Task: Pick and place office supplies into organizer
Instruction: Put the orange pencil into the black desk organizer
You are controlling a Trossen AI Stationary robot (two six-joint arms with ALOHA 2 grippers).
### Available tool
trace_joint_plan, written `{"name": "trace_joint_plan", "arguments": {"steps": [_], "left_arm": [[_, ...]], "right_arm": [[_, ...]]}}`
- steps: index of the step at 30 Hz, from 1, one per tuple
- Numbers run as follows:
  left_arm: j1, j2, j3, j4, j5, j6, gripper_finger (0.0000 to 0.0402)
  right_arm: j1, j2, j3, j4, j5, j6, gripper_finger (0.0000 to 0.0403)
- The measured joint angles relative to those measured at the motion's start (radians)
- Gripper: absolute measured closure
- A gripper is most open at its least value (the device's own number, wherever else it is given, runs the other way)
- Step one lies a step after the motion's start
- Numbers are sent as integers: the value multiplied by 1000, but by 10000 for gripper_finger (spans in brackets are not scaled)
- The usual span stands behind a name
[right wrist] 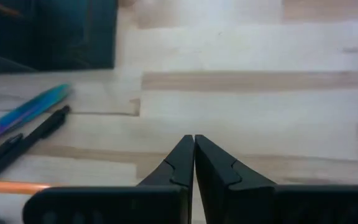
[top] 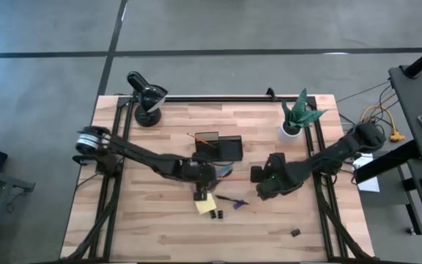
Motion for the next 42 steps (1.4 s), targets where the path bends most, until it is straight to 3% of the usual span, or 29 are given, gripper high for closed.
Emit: {"name": "trace_joint_plan", "arguments": {"steps": [3,9,14,19,29,35,42], "left_arm": [[9,-79,39,-101,-43,49,395],[20,-228,174,-520,-189,179,395],[26,-277,305,-874,-353,280,395],[51,-274,369,-1095,-476,356,395],[156,-145,376,-1128,-645,726,395],[174,-54,382,-1029,-653,855,395],[174,-33,382,-965,-615,890,395]], "right_arm": [[-1,2,-6,2,9,1,394],[-1,15,-6,1,61,2,394],[-1,31,-8,4,65,4,394],[-1,36,-10,21,69,3,394],[-1,36,-9,51,76,0,394],[-1,36,-9,59,75,-1,394],[-1,35,-9,62,75,-4,394]]}}
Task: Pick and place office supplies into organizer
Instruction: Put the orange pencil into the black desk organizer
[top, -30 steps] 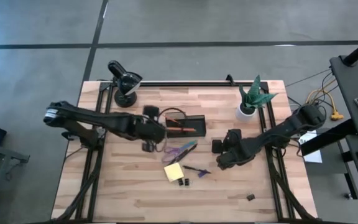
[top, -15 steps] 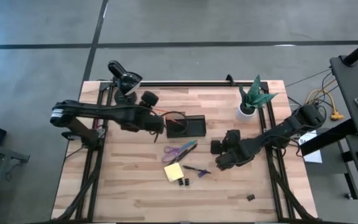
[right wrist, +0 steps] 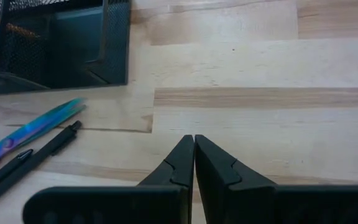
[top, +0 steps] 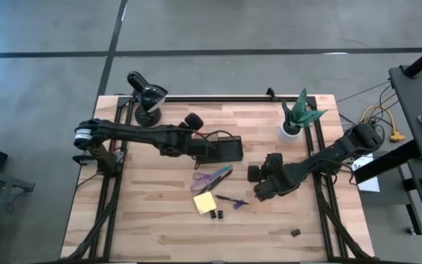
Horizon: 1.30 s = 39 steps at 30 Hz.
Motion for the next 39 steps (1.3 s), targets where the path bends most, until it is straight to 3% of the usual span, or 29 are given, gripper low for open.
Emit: {"name": "trace_joint_plan", "arguments": {"steps": [9,14,21,26,39], "left_arm": [[18,-56,3,-19,-143,-47,395],[-10,-135,0,-77,-33,-54,395],[-94,-198,-2,-66,13,-53,395],[-101,-167,-34,-78,46,-21,395],[-85,-13,-33,-2,14,43,395]], "right_arm": [[0,0,-1,3,0,-2,394],[0,0,-4,2,-2,-5,394],[0,0,-9,3,-2,-5,394],[0,0,-14,4,-2,-5,394],[0,0,-15,9,-2,-5,394]]}}
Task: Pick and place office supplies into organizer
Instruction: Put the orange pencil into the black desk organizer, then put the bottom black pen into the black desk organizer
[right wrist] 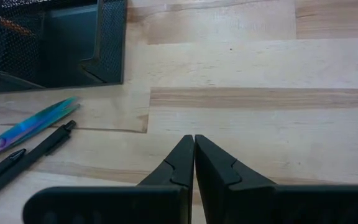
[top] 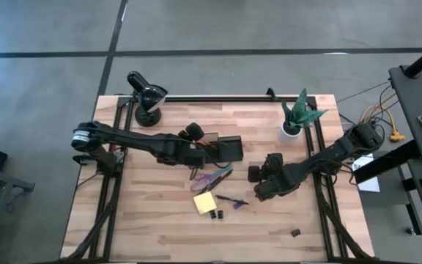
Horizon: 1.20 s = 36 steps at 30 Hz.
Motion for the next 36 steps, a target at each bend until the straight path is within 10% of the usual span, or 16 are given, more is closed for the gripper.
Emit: {"name": "trace_joint_plan", "arguments": {"steps": [18,21,27,36], "left_arm": [[-20,-36,14,22,-93,-167,228],[-51,-95,30,-50,34,-340,223],[-58,-208,-2,-69,621,-974,222],[-167,-366,-181,37,548,-1350,221]], "right_arm": [[2,0,-2,82,-44,-141,394],[2,0,-2,222,-74,-415,394],[2,37,24,476,-255,-1108,394],[21,177,179,333,-345,-1310,359]]}}
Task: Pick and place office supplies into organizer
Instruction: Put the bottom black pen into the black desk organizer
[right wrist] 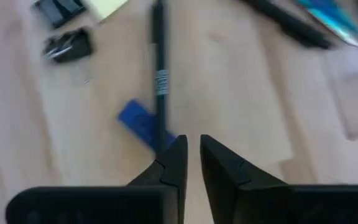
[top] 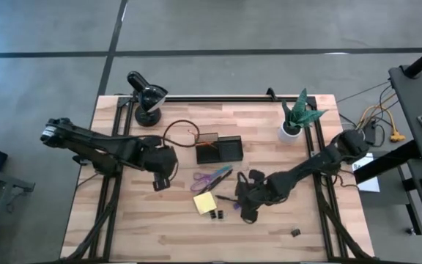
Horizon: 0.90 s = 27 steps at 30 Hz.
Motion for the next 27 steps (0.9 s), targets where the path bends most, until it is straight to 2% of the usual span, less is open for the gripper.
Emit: {"name": "trace_joint_plan", "arguments": {"steps": [8,14,21,27], "left_arm": [[-11,-74,-173,162,-30,-57,221],[-11,-91,-240,229,-31,-27,221],[-9,-105,-266,246,-32,33,221],[-8,-106,-266,245,-31,66,221]], "right_arm": [[-1,151,174,-30,-24,-64,294],[-3,258,287,-130,-27,-10,259],[-9,334,375,-152,-28,5,241],[-34,365,387,-169,-69,24,245]]}}
